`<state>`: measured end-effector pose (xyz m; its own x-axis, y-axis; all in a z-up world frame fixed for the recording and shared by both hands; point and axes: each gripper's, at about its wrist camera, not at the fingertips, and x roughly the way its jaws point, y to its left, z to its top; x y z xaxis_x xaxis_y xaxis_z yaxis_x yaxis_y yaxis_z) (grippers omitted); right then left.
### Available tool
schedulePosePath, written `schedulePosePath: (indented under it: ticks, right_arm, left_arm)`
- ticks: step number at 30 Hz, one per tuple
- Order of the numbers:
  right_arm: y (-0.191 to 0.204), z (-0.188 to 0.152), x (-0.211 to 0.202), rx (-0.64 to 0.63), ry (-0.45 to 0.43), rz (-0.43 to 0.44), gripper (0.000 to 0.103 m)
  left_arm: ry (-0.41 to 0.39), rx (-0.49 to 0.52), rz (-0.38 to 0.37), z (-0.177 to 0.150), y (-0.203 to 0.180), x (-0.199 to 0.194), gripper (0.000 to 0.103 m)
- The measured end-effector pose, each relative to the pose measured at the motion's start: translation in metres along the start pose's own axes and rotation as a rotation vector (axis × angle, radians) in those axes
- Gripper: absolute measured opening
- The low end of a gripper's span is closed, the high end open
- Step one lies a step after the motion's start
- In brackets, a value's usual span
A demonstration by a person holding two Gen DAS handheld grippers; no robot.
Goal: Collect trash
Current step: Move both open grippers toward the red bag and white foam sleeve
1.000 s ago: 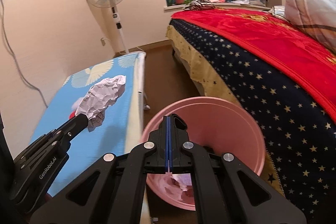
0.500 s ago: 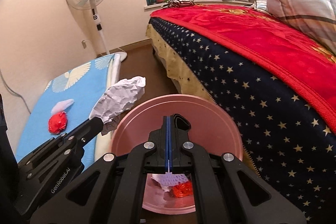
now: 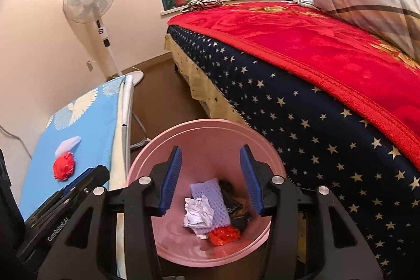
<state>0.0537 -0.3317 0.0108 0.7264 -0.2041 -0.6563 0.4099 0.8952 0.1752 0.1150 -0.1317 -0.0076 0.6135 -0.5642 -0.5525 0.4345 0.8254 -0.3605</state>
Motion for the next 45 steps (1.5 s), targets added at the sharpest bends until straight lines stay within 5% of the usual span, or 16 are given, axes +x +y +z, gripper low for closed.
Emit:
schedulePosePath:
  ticks: [9, 22, 31, 38, 45]
  right_arm:
    - [0.020, -0.007, -0.008, -0.034, -0.001, 0.065, 0.048]
    - [0.091, -0.017, -0.005, -0.115, -0.040, 0.258, 0.048]
    - [0.131, -0.025, 0.033, -0.122, 0.032, 0.356, 0.047]
    - [0.148, -0.019, 0.058, -0.156, 0.061, 0.405, 0.047]
    - [0.150, -0.018, 0.082, -0.160, 0.111, 0.425, 0.047]
  left_arm:
    - [-0.064, -0.032, 0.093, 0.001, 0.039, -0.041, 0.027]
    - [-0.187, -0.107, 0.345, 0.009, 0.116, -0.085, 0.028]
    - [-0.185, -0.150, 0.405, 0.015, 0.149, -0.071, 0.039]
    - [-0.167, -0.166, 0.438, 0.027, 0.161, -0.043, 0.068]
    - [-0.102, -0.237, 0.489, 0.033, 0.184, -0.012, 0.078]
